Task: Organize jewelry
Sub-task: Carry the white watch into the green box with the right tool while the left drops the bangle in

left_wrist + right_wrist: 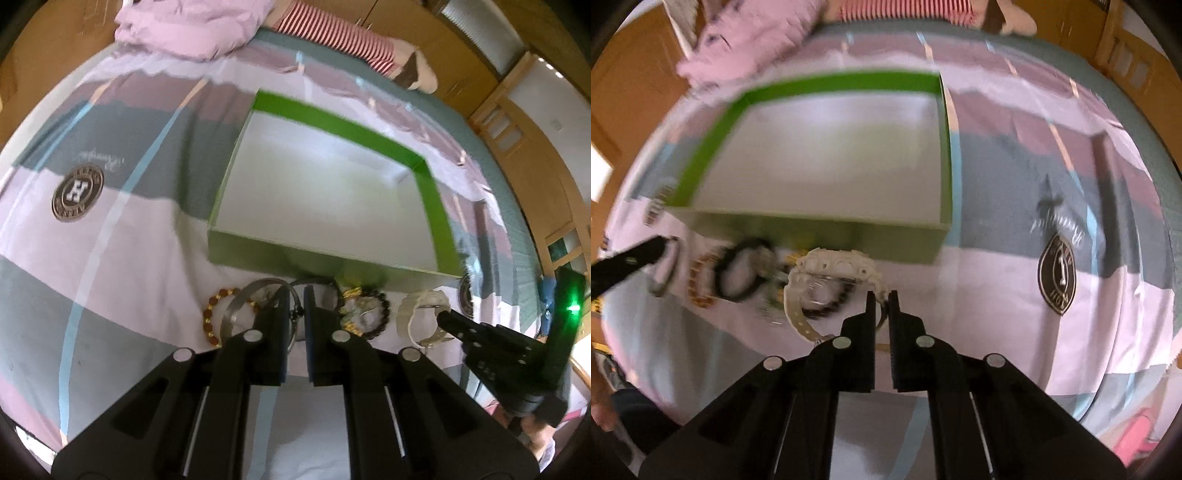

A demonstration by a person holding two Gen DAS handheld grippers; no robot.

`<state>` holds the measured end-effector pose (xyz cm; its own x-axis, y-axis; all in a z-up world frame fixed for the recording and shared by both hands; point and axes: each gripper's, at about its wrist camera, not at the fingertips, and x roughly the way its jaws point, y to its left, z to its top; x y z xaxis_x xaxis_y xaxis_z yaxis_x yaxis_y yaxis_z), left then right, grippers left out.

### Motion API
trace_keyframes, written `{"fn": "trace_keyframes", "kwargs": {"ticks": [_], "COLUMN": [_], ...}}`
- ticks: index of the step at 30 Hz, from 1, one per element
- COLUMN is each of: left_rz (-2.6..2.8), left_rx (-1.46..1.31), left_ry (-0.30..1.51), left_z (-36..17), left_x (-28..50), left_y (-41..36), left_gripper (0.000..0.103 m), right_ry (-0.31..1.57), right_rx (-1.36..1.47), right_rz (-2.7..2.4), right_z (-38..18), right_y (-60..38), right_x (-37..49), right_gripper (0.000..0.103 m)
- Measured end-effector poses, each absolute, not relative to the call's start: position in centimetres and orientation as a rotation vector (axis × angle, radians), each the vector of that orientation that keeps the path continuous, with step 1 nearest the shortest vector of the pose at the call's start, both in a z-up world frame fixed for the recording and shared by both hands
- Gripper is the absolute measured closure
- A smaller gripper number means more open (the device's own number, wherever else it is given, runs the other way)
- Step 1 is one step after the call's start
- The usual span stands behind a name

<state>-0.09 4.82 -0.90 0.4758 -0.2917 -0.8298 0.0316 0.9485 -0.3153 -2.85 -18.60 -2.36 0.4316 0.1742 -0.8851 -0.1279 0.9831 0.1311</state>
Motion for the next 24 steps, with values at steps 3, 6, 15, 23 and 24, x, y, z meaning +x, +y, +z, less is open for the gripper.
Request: {"fn": "trace_keyframes", "kwargs": {"ticks": [3, 6, 15, 23, 24], "left_rz": [-0.173, -0.143, -0.165, -0.186, -0.192], "left_rx": [-0.251, -0.239, -0.184, -0.214, -0.217], "left_ry": [0.988, 0.906, 0.787, 0.898, 0.910], "left_z": [0.7, 2.5, 6.1, 0.6, 0.1], "left_x": [-0.8, -1.0, 2.6, 8.4, 8.6], "left_y": [4.8, 5.2, 4.1, 3.5, 3.5], "left_gripper": [0.096, 0.096, 0.096, 0.096, 0.091], "right_ry": [1.013, 0.940, 0.838, 0.964, 0.965], "right_rx": [0.060, 0.091, 0.091, 0.120, 0.130], "right_rz": [0.206, 0.200, 0.200, 0.185, 0.182], "right_z": [-0.4, 1.1, 0.7, -3.2, -3.1], "right_y": [-19.0, -19.3, -18.1, -17.1, -17.1], "right_x": [-3.7, -3.4, 1.4, 4.6, 4.6], "right_gripper": [0.097, 0.097, 0.097, 0.091, 0.083]}}
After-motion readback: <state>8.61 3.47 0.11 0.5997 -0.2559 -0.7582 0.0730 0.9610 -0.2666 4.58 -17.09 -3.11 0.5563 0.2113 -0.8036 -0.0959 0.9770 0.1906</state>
